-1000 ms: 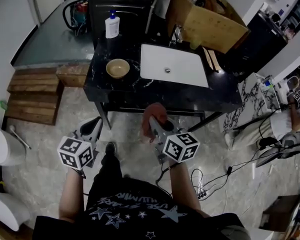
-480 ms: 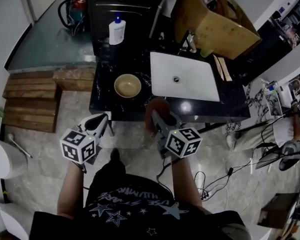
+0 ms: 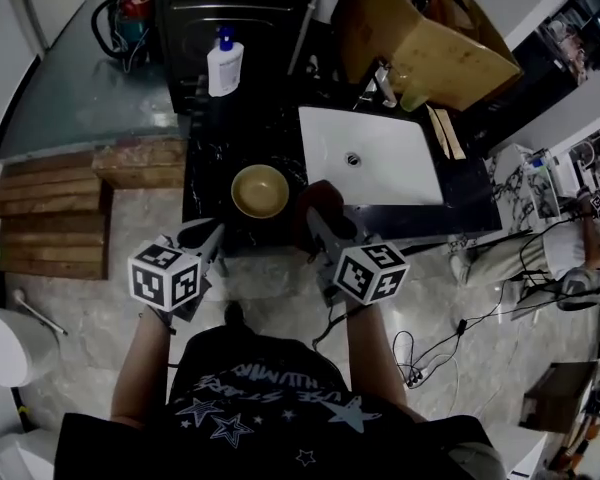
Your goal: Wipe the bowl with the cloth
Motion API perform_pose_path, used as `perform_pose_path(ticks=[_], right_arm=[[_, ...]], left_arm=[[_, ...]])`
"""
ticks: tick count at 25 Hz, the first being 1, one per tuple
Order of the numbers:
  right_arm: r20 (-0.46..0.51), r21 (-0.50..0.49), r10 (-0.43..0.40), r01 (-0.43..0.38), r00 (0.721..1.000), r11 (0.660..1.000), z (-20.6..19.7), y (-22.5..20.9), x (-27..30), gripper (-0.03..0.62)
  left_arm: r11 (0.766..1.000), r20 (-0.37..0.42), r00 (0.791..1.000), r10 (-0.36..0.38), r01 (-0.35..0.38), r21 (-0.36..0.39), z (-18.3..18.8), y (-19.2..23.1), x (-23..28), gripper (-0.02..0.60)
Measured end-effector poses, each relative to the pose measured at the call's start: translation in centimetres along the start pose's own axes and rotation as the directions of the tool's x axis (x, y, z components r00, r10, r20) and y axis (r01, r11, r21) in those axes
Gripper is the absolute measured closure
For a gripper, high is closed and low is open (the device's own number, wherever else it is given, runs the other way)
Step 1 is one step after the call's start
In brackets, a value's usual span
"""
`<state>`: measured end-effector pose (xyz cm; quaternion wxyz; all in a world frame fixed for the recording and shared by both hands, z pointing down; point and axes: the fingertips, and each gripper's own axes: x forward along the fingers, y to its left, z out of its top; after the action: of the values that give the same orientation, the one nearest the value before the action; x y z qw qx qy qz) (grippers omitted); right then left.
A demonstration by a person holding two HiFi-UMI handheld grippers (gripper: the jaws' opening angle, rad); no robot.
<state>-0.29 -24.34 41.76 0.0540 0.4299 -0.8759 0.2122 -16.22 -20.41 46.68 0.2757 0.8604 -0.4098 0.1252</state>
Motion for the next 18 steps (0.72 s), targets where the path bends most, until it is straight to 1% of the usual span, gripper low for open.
perform_pose_path(ticks=[5, 6, 7, 8, 12, 18], right_arm=[[0.018, -0.001, -0.042, 0.042, 0.999, 0.999, 0.8, -1.2, 1.3, 0.528], [0.023, 0.002, -0.053, 0.053, 0.998, 0.999, 0.9, -1.5, 1.5, 0.527], [0.027, 0.006, -0.064, 0.064, 0.998, 0.998, 1.0, -1.7, 1.8, 0.527], [0.03, 0.01, -0.074, 0.073, 0.997, 0.997, 1.0, -1.9, 2.0, 0.526], [0.039, 0.015, -0.096, 0.095, 0.995, 0.995, 1.1, -2.2, 2.7, 0.527], [0.035, 0.028, -0.124, 0.123, 0.992, 0.992, 1.0, -3.1, 3.3, 0.526]], left_arm=[[0.998, -0.004, 0.999, -0.034, 0.034, -0.044, 1.4, 1.9, 1.9, 0.571], [0.997, -0.001, 0.999, -0.046, 0.045, -0.055, 1.7, 2.2, 2.2, 0.551], [0.996, -0.002, 0.998, -0.06, 0.059, -0.065, 2.0, 2.4, 2.6, 0.482], [0.995, -0.008, 0.997, -0.073, 0.073, -0.072, 2.1, 2.6, 2.9, 0.437], [0.993, -0.03, 0.995, -0.09, 0.087, -0.083, 2.5, 3.6, 4.1, 0.428], [0.98, -0.053, 0.989, -0.141, 0.132, -0.146, 3.6, 4.0, 5.9, 0.428]])
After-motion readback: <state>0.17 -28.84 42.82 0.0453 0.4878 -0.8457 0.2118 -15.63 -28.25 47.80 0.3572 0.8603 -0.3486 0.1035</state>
